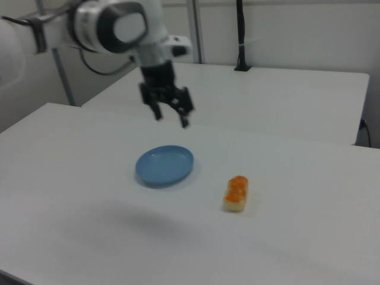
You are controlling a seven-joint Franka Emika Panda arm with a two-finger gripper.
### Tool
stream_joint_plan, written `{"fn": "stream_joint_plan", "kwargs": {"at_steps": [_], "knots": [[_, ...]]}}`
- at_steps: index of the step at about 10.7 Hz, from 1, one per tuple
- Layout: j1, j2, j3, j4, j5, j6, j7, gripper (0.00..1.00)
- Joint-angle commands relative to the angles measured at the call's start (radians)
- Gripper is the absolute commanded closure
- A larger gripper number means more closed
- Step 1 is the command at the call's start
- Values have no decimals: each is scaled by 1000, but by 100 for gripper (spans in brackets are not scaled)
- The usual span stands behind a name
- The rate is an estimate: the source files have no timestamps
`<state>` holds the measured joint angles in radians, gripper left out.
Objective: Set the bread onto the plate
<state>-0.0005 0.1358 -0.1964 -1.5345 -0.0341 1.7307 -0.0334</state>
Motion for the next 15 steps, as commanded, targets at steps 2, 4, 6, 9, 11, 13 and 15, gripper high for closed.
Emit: {"fn": "stream_joint_plan", "kwargs": {"at_steps": [2,4,6,9,11,13,15], "knots": [[-71,186,-100,-41,8,250,-169,0],[-87,269,-101,-55,6,384,-177,0],[-87,309,-100,-55,3,409,-210,0],[-90,369,-101,-78,2,533,-211,0],[-90,395,-101,-79,-1,569,-211,15],[-79,421,-100,-81,-1,601,-201,34],[-75,419,-100,-81,5,599,-198,57]]}}
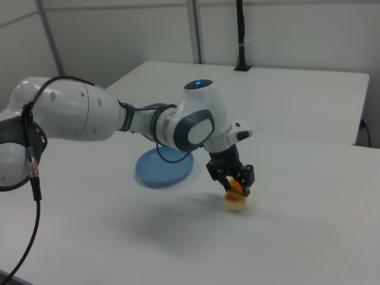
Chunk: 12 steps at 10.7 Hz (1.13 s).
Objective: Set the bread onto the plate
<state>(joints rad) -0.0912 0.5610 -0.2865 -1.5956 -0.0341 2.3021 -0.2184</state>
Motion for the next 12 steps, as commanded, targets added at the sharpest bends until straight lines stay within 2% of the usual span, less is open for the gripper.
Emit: {"fn": "stream_joint_plan", "kwargs": {"at_steps": [1,3,4,7,8,12], "knots": [[25,-12,-8,-20,9,23,-12,66],[60,-47,-8,-18,17,1,25,67],[74,-64,1,-9,34,-59,46,71],[163,-125,6,-1,126,-168,95,72],[195,-128,10,11,128,-185,149,72],[208,-130,122,52,112,-170,344,72]]}}
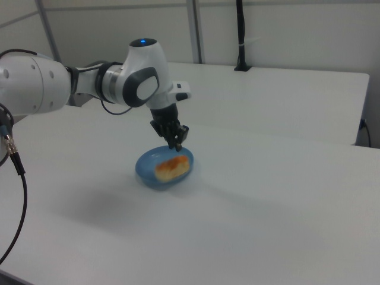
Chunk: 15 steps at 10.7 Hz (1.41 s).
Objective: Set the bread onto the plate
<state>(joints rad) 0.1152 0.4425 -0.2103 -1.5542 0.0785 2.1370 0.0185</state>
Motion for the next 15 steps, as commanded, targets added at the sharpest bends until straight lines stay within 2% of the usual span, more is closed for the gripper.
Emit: {"fn": "stream_joint_plan", "kwargs": {"at_steps": [1,3,4,5,6,7,8,10,13,15], "knots": [[4,-8,81,9,-15,76,154,72],[6,-1,101,3,-45,110,190,72],[6,-1,101,3,-48,110,190,58],[3,-7,100,5,-46,101,189,38],[-2,-19,98,5,-46,80,184,27],[-3,-30,97,8,-48,37,181,6],[-3,-33,95,8,-48,9,179,0],[-17,-82,100,6,-48,-84,163,0],[-112,-275,129,-1,-46,-422,20,0],[-134,-378,134,-7,-72,-512,21,0]]}}
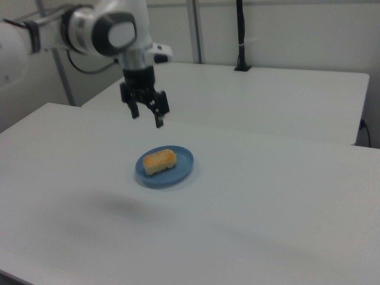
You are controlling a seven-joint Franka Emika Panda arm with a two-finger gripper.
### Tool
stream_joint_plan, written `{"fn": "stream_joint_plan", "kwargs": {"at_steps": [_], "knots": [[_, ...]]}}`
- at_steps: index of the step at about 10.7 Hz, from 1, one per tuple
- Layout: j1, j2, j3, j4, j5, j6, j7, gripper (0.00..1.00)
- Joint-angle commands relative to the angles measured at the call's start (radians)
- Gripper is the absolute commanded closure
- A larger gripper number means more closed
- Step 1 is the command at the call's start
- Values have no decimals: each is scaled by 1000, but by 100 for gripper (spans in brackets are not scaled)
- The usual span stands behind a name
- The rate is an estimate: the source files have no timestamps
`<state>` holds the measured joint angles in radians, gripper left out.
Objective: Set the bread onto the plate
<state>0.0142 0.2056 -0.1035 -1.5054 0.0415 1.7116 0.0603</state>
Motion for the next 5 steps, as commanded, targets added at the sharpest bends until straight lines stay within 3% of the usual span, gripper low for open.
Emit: {"fn": "stream_joint_plan", "kwargs": {"at_steps": [1,5], "knots": [[-36,-169,27,-61,-35,-119,-20,0],[-31,-190,27,-82,-37,-135,-20,0]]}}
